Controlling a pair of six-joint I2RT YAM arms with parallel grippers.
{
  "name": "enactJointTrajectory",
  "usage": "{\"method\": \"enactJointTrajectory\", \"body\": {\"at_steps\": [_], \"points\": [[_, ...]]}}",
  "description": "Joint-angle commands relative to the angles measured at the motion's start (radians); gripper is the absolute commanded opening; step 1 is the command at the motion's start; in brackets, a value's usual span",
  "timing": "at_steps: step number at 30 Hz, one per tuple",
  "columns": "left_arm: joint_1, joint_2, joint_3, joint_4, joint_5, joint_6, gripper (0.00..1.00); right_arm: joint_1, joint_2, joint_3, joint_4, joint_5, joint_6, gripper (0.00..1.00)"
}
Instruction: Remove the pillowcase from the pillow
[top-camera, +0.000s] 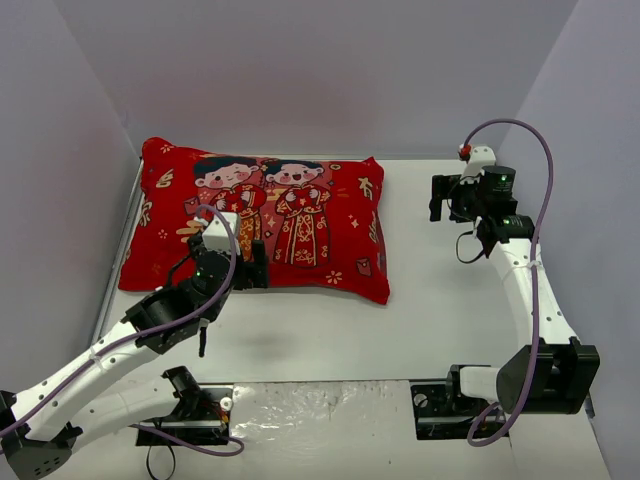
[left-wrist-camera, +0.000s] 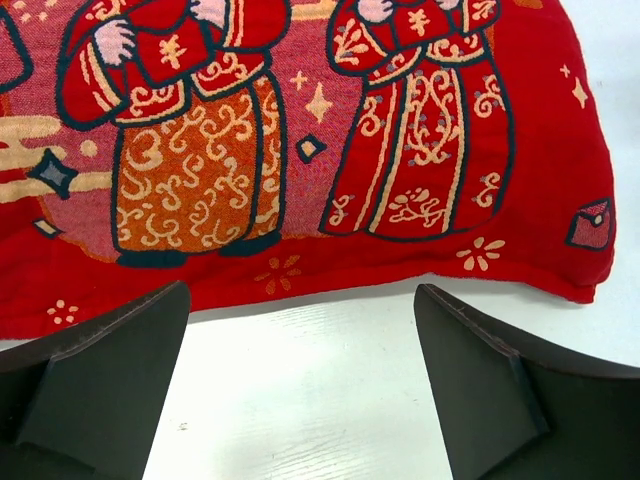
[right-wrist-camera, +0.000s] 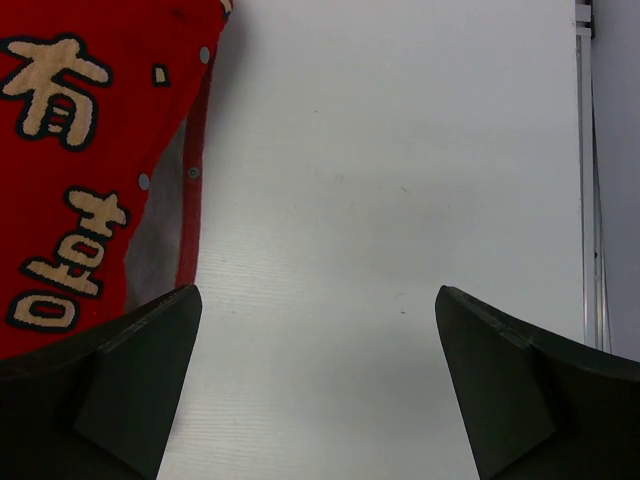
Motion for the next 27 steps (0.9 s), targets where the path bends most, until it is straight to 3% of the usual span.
{"method": "enactJointTrajectory", "body": {"at_steps": [1, 3, 5, 7, 12, 15, 16, 18, 21, 27], "points": [[0.004, 0.0, -0.005, -0.01, 0.013, -0.005, 0.94, -0.002, -0.031, -0.003, 0.028, -0.055, -0.011, 1.0], [0.006, 0.002, -0.005, -0.007, 0.036, 0.003, 0.94, -0.001, -0.028, 0.011, 0.0, -0.153, -0.058, 1.0], [0.006, 0.014, -0.005, 0.001, 0.058, 0.015, 0.94, -0.001, -0.028, 0.02, -0.071, -0.289, -0.288, 1.0], [0.004, 0.038, 0.001, 0.013, 0.1, 0.033, 0.94, -0.002, -0.025, 0.014, -0.122, -0.452, -0.379, 1.0], [-0.002, 0.163, 0.047, 0.05, 0.165, 0.033, 0.95, -0.014, 0.025, 0.033, -0.102, -0.507, -0.297, 0.97], [-0.008, 0.346, 0.133, 0.078, 0.147, -0.037, 0.98, -0.092, 0.071, 0.05, -0.062, -0.523, -0.188, 0.96], [-0.01, 0.386, 0.191, 0.085, 0.15, -0.046, 1.0, -0.12, 0.083, 0.05, -0.048, -0.56, -0.16, 0.95], [-0.022, 0.522, 0.274, 0.073, 0.115, -0.077, 0.93, -0.209, 0.125, 0.051, -0.027, -0.638, -0.109, 0.93], [-0.03, 0.705, 0.476, -0.01, 0.05, -0.115, 0.9, -0.264, 0.16, 0.051, -0.03, -0.729, -0.097, 0.9], [-0.036, 0.946, 0.789, -0.116, -0.005, -0.108, 0.88, -0.265, 0.163, -0.001, -0.024, -0.744, -0.1, 0.9]]}}
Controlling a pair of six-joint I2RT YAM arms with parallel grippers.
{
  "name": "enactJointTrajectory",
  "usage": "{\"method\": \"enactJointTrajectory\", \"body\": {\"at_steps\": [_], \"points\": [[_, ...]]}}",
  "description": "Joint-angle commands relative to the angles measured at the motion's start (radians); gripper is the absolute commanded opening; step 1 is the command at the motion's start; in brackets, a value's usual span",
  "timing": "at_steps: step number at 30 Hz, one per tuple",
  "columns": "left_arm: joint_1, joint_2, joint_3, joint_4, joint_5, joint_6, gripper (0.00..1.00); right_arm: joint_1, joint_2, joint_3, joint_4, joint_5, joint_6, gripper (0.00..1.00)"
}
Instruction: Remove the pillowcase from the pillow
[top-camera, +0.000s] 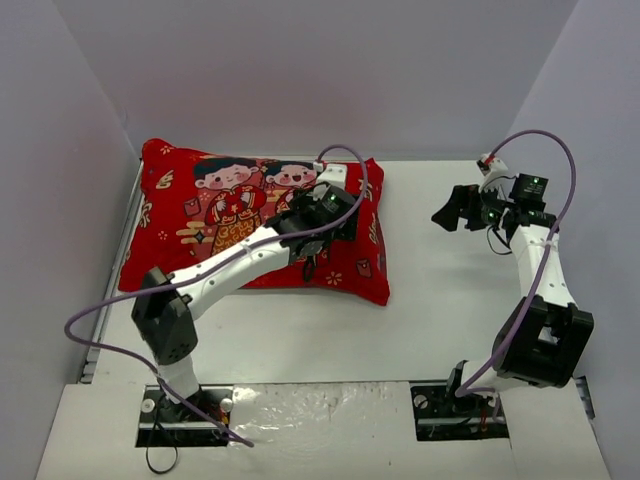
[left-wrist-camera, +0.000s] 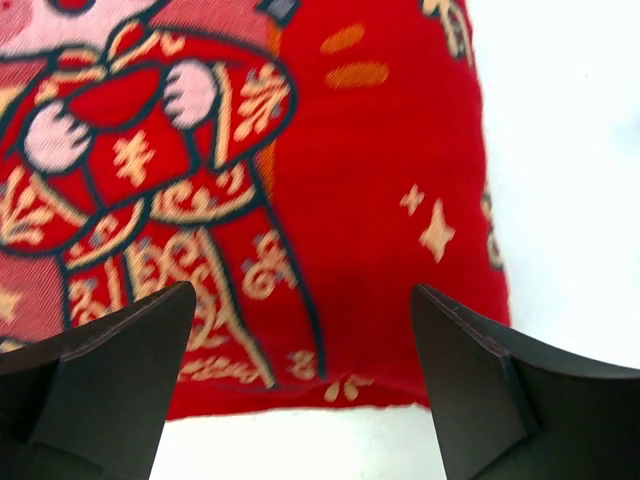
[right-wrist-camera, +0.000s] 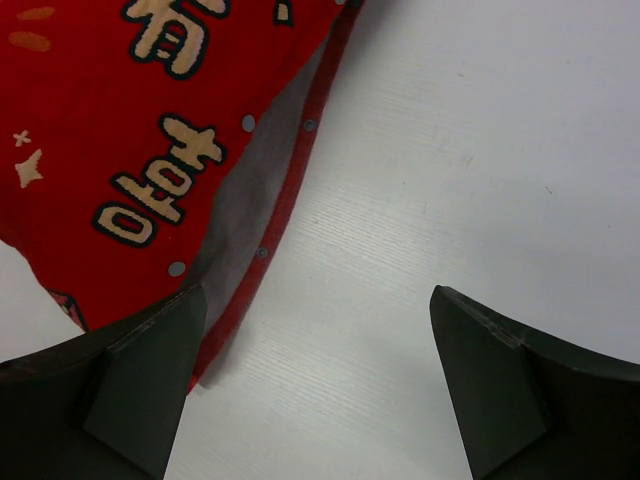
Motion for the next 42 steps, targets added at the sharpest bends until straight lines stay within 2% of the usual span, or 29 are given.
{"method": "enactJointTrajectory", "body": {"at_steps": [1, 6, 8, 10, 11, 13, 14, 21, 22, 26, 29, 33, 36, 37, 41, 42], "points": [[-0.008, 0.061, 0.135, -0.086, -0.067, -0.02, 0.86, 0.013, -0.012, -0.023, 0.027, -0.081, 0.022, 0.9], [-0.008, 0.21, 0.291, -0.157, -0.069, 0.001, 0.85, 0.021, -0.011, -0.053, 0.031, -0.064, 0.024, 0.89], [-0.007, 0.248, 0.321, -0.184, -0.078, 0.018, 0.8, 0.036, -0.009, -0.055, 0.03, -0.053, 0.024, 0.89], [0.002, 0.285, 0.344, -0.215, -0.093, 0.026, 0.7, 0.056, -0.008, -0.057, 0.03, -0.044, 0.024, 0.89], [0.007, 0.288, 0.339, -0.22, -0.095, 0.026, 0.54, 0.061, -0.008, -0.06, 0.03, -0.044, 0.024, 0.89], [0.033, 0.273, 0.284, -0.212, -0.088, 0.023, 0.43, 0.081, -0.001, -0.063, 0.03, -0.038, 0.027, 0.89], [0.045, 0.245, 0.254, -0.206, -0.082, 0.024, 0.34, 0.087, 0.002, -0.064, 0.031, -0.039, 0.028, 0.89], [0.148, 0.006, -0.141, -0.07, 0.017, 0.023, 0.03, 0.157, 0.029, -0.084, 0.05, -0.039, 0.048, 0.89], [0.156, -0.026, -0.224, -0.059, 0.025, 0.024, 0.02, 0.166, 0.038, -0.092, 0.056, -0.041, 0.054, 0.89], [0.186, -0.212, -0.362, -0.016, 0.066, 0.036, 0.02, 0.202, 0.078, -0.121, 0.131, -0.065, 0.16, 0.88], [0.203, -0.275, -0.392, 0.032, 0.143, 0.045, 0.02, 0.231, 0.146, -0.145, 0.25, -0.128, 0.324, 0.87], [0.199, -0.279, -0.342, 0.055, 0.236, 0.065, 0.04, 0.274, 0.187, -0.156, 0.322, -0.179, 0.399, 0.87], [0.185, -0.278, -0.276, 0.063, 0.299, 0.111, 0.33, 0.288, 0.209, -0.158, 0.372, -0.206, 0.435, 0.87], [0.18, -0.283, -0.258, 0.061, 0.336, 0.13, 0.53, 0.288, 0.216, -0.158, 0.384, -0.211, 0.454, 0.87], [0.121, -0.28, -0.167, 0.014, 0.389, 0.263, 0.79, 0.286, 0.233, -0.139, 0.392, -0.214, 0.447, 0.87], [0.104, -0.27, -0.147, -0.005, 0.381, 0.304, 0.82, 0.285, 0.238, -0.136, 0.392, -0.216, 0.445, 0.87]]}}
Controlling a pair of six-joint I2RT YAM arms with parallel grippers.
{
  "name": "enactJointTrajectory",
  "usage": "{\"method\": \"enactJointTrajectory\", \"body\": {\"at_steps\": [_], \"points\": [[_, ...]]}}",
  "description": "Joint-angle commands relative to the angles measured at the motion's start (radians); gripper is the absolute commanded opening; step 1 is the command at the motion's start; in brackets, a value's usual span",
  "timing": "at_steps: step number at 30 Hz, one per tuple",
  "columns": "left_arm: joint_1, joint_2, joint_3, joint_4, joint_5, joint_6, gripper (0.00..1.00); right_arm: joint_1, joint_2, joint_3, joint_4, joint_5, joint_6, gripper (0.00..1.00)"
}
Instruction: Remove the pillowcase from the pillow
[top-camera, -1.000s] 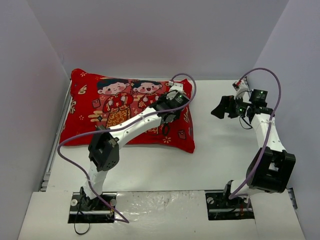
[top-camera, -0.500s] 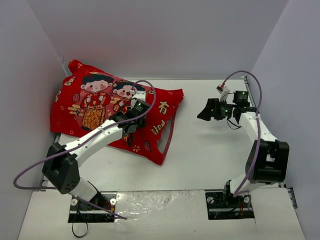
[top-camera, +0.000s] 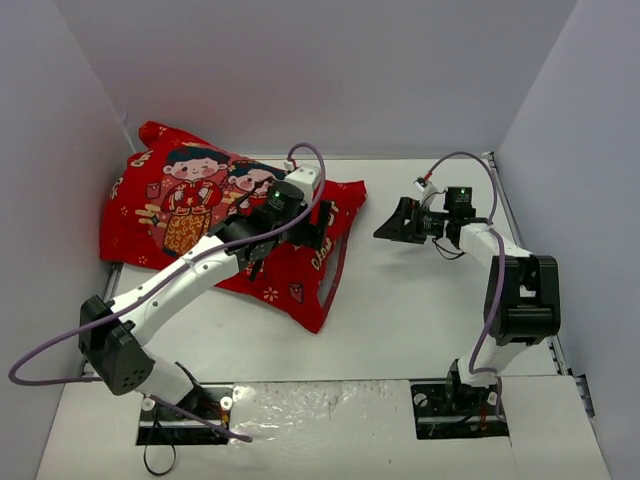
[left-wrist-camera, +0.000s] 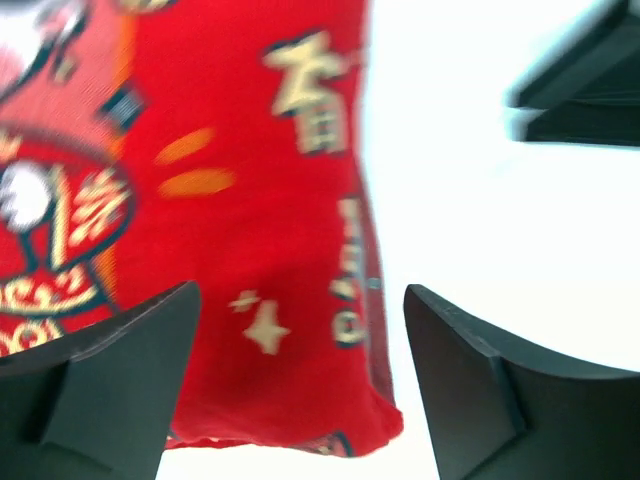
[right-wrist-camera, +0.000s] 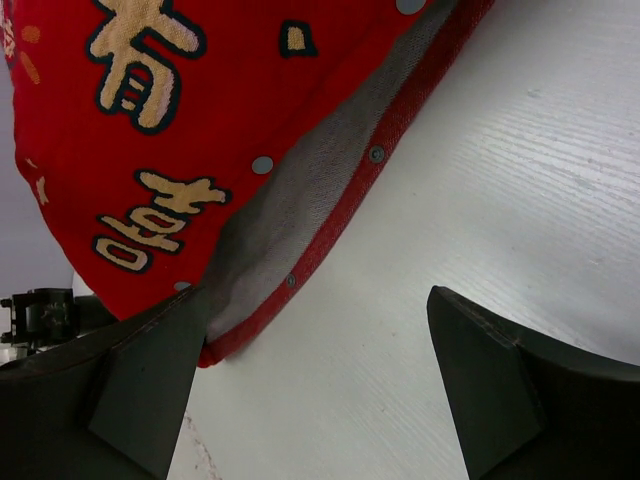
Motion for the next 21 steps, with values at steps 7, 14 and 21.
{"method": "enactJointTrajectory", "body": {"at_steps": [7, 14, 21], "points": [[-0.182, 0.197, 0.237, -0.182, -0.133, 0.21, 0.82, -0.058, 0.014, 0.023, 0.051, -0.048, 0.028, 0.86], [-0.309, 0.38, 0.334, -0.217, -0.522, 0.326, 0.79, -0.137, 0.014, 0.019, 0.046, -0.039, 0.023, 0.87], [-0.388, 0.528, 0.34, -0.171, -0.809, 0.418, 0.85, -0.182, 0.029, 0.023, 0.043, -0.021, 0.015, 0.86]]}}
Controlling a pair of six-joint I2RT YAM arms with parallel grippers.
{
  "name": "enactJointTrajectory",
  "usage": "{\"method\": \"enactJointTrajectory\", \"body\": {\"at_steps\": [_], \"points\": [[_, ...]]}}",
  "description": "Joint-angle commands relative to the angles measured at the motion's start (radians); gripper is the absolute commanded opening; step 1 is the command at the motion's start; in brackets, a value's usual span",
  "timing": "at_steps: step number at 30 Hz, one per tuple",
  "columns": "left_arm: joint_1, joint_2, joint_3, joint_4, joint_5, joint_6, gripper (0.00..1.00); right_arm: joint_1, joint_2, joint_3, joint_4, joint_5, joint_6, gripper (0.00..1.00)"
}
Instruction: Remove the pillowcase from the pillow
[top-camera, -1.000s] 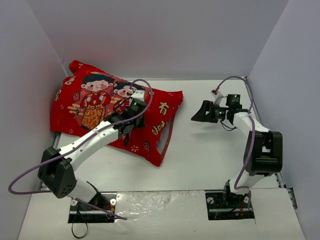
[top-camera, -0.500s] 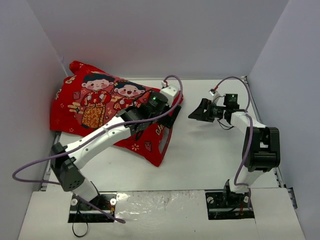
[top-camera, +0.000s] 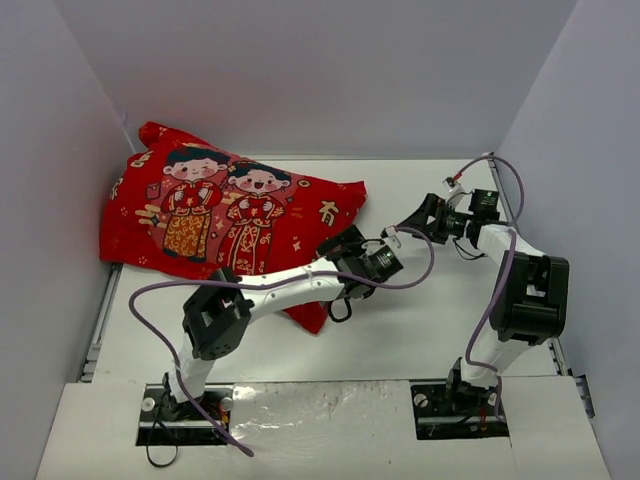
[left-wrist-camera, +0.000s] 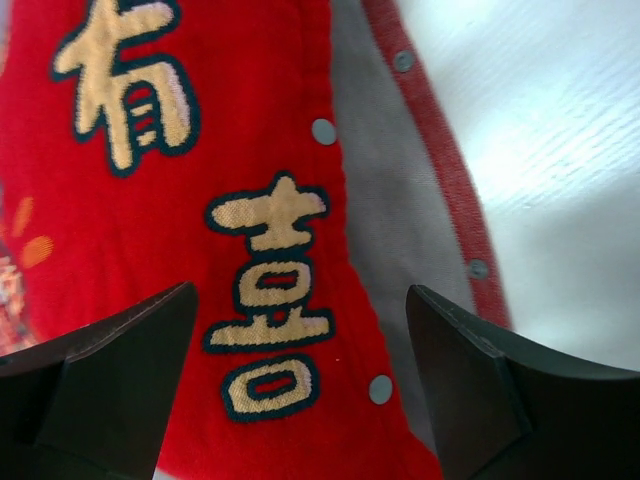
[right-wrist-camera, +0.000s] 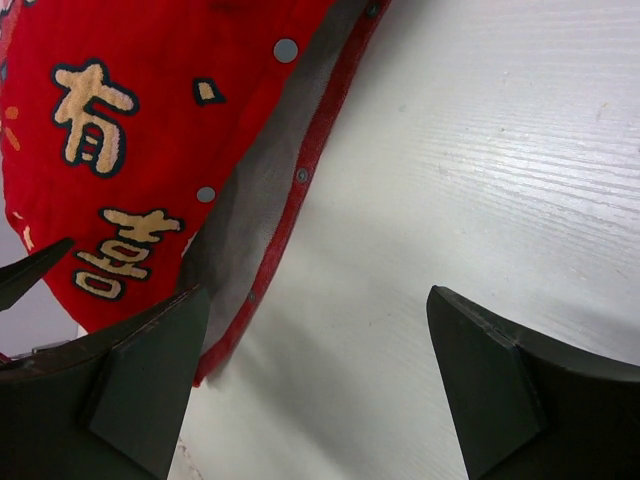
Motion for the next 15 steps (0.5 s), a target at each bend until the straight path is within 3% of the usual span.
{"method": "enactJointTrajectory", "body": {"at_steps": [1, 11, 15], "points": [[-0.029, 0.023, 0.048, 0.0, -0.252, 0.078, 0.85, -0.031, 0.007, 0.025, 0.02, -0.007, -0.007, 0.86], [-0.04, 0.179, -0.012, 0.108, -0.491, 0.093, 0.91, -0.065, 0.02, 0.036, 0.014, -0.026, -0.011, 0.86], [-0.041, 0.236, -0.033, 0.245, -0.569, 0.178, 0.93, -0.065, 0.016, 0.031, 0.014, -0.029, -0.011, 0.86]]}}
